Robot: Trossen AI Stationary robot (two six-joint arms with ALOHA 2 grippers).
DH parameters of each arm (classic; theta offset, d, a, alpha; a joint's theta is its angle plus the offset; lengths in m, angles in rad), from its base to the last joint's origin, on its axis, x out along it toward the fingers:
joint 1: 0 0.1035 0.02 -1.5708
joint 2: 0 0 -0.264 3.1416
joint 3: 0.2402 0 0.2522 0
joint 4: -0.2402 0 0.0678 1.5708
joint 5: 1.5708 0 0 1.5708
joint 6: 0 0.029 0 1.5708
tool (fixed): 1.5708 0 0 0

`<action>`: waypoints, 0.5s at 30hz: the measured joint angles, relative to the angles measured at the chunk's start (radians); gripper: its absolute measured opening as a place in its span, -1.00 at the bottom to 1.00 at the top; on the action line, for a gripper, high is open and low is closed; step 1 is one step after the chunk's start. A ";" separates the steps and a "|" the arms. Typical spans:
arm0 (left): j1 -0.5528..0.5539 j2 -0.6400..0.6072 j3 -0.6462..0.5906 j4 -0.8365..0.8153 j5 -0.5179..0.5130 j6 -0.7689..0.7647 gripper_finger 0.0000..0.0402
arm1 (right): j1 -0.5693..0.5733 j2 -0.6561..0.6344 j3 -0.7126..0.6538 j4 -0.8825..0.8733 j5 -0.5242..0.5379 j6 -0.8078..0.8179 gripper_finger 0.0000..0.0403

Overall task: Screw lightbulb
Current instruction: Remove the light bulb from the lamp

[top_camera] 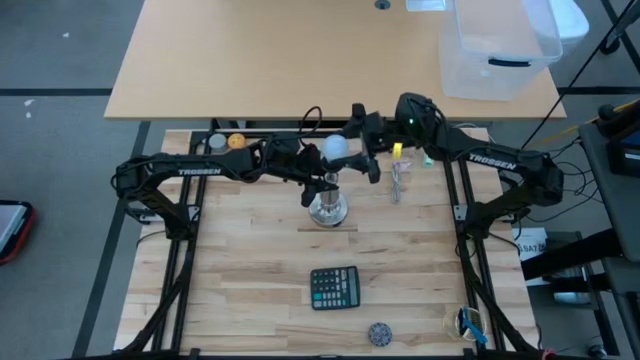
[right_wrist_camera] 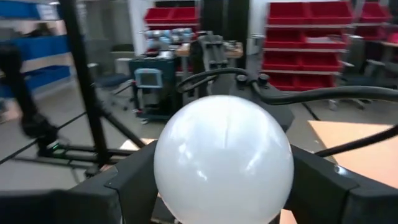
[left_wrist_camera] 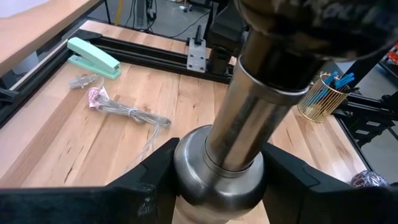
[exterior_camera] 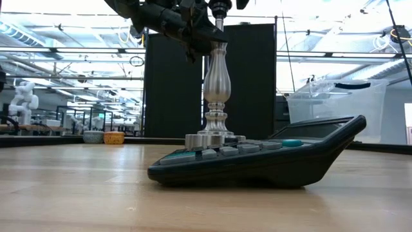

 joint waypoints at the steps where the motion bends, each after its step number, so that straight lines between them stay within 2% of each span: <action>1: -0.001 0.000 0.000 0.002 0.000 0.000 -0.13 | -0.018 0.001 0.000 0.000 -0.041 -0.013 0.38; 4: -0.001 0.002 0.001 0.008 -0.001 -0.020 -0.13 | -0.071 0.004 0.000 0.004 -0.151 -0.035 0.34; 10: -0.002 0.002 0.001 0.010 0.004 -0.061 -0.13 | -0.141 0.019 0.000 0.024 -0.300 -0.046 0.38; 15: -0.009 -0.002 -0.001 0.002 0.010 -0.061 -0.13 | -0.143 0.072 -0.001 0.150 -0.442 -0.029 0.38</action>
